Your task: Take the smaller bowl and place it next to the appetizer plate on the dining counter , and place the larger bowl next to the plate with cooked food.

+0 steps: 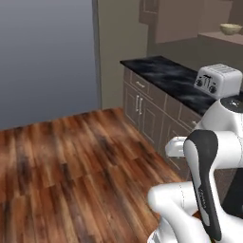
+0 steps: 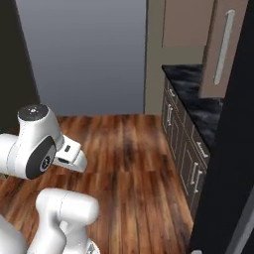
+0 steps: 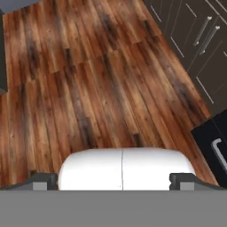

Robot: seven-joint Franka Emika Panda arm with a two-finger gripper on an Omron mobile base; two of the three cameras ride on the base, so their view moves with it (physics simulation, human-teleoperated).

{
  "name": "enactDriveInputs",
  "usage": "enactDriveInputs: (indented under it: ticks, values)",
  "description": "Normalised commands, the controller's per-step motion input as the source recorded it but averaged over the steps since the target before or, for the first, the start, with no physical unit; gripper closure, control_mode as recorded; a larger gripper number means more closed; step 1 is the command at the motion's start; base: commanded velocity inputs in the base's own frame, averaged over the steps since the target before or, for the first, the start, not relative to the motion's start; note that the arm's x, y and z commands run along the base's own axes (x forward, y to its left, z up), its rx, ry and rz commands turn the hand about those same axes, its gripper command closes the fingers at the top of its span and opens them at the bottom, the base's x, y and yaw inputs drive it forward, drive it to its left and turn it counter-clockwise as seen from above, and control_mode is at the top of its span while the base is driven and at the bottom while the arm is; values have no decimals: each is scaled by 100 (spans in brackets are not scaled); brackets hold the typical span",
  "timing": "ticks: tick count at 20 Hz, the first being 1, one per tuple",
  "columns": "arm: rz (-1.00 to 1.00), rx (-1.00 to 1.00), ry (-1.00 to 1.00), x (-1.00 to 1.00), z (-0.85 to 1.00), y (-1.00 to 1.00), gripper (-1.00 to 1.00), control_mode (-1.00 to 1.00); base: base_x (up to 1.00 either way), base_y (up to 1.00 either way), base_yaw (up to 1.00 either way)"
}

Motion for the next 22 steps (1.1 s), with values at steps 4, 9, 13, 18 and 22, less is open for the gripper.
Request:
enactDriveInputs:
  ticks: [4,9,13,18,22]
  values:
    - [0,0,0,0,0,0,-100,100,100,-7,-41]
    - [0,0,0,0,0,0,-100,100,100,0,-44]
    - [0,0,0,0,0,0,-100,100,100,0,-46]
    - [0,0,0,0,0,0,-100,100,100,3,-48]
    - [0,0,0,0,0,0,-100,100,100,18,-47]
